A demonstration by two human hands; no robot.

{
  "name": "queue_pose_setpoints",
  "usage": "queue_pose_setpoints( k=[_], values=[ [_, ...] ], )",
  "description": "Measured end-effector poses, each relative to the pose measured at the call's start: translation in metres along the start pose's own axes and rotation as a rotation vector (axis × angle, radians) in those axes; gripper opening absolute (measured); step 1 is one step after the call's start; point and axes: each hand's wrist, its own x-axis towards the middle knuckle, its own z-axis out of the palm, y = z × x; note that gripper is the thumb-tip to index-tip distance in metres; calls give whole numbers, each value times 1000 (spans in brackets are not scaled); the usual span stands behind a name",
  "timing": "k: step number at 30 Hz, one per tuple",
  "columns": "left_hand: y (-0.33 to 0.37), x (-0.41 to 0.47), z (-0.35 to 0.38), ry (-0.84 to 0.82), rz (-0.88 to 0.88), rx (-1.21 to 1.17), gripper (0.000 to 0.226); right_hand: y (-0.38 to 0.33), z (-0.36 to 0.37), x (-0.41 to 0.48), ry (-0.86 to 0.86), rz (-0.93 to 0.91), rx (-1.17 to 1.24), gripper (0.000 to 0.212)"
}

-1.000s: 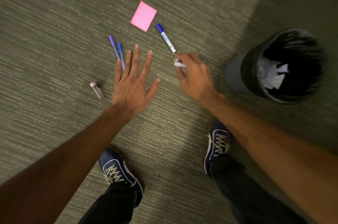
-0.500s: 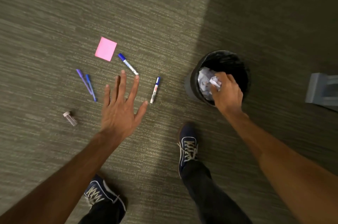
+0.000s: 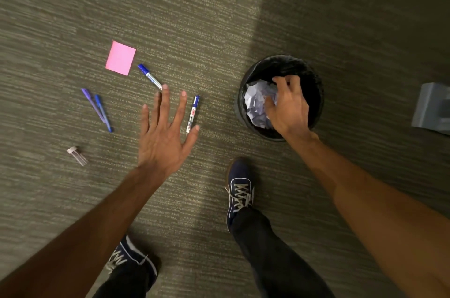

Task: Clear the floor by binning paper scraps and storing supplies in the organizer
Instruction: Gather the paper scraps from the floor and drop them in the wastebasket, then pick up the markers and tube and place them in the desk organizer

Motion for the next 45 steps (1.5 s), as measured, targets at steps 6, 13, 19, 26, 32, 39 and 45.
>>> queue_pose_setpoints(
  k=[6, 13, 19, 26, 32, 39, 45],
  values=[
    [-3, -6, -7, -9, -44, -26, 76, -35, -24, -15, 170, -264, 225, 35],
    [-31, -28, -12, 33, -105, -61, 75, -98, -4, -38, 14, -454, 349, 26],
    [-70, -20, 21, 9, -124, -168, 78, -131, 63, -34, -229, -331, 285, 28],
    [-101, 49, 90, -82, -297, -408, 84, -136, 170, -7, -345, -12, 346, 33],
    [-120, 132, 133, -6, -753, -861, 95, -139, 242, 19, -257, 154, 436, 50],
    [-129, 190, 159, 117, -817, -674, 77, -138, 281, 34, -293, 194, 375, 68],
    [-138, 196, 160, 144, -847, -679, 46, -131, 279, 40, -284, 183, 457, 63]
  ],
)
